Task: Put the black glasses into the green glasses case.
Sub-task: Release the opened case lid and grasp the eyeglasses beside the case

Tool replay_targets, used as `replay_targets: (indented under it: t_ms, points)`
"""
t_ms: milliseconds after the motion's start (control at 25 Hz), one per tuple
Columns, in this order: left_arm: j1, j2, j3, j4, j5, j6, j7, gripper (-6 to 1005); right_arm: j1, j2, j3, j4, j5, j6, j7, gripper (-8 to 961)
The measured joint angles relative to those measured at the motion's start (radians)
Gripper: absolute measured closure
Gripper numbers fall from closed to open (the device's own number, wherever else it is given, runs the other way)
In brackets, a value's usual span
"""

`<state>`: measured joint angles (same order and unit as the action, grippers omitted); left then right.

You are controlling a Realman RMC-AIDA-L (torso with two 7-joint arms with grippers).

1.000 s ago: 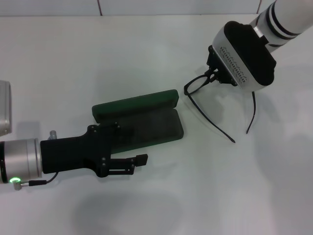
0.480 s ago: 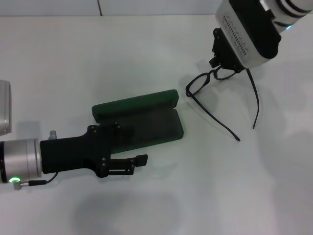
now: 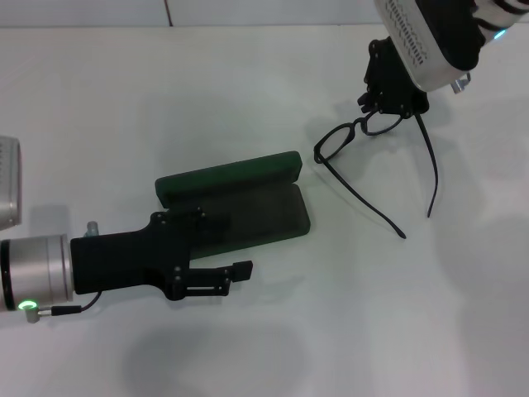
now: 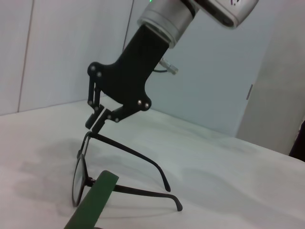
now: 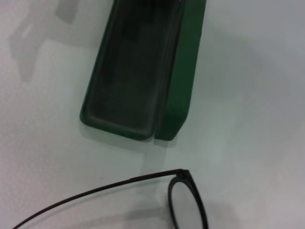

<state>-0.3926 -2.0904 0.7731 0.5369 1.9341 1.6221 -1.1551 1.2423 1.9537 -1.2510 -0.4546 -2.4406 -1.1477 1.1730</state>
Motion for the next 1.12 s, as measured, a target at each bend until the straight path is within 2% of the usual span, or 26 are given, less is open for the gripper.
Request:
replay_targets:
  t_ms: [200,320,520,800,960,1040,1120]
  points:
    - [0.005,0.0,0.001,-0.006,0.006,0.002,0.002,135,0.021,-0.006,0.001,0.0,0.0,-0.006,0.007,895]
    - [0.007,0.0,0.002,-0.012,0.006,0.004,0.006,135,0.026,0.002,0.0,-0.006,-0.003,0.009,0.023,845]
    - [0.008,0.0,0.01,-0.012,0.006,0.004,0.005,135,0.037,0.023,-0.002,0.001,-0.054,0.015,0.059,623]
    - [0.01,0.0,0.015,-0.019,0.007,0.004,0.01,135,0.065,0.04,-0.004,0.036,-0.109,0.016,0.087,493]
    - [0.011,0.0,0.016,-0.023,0.007,0.004,0.011,135,0.057,0.064,-0.012,0.042,-0.142,0.063,0.079,418]
    - [0.011,0.0,0.02,-0.024,0.007,0.004,0.013,135,0.052,0.072,-0.029,0.05,-0.153,0.086,0.078,208]
    - [0.011,0.0,0.025,-0.024,0.006,0.004,0.015,135,0.051,0.074,-0.047,0.063,-0.148,0.102,0.078,211]
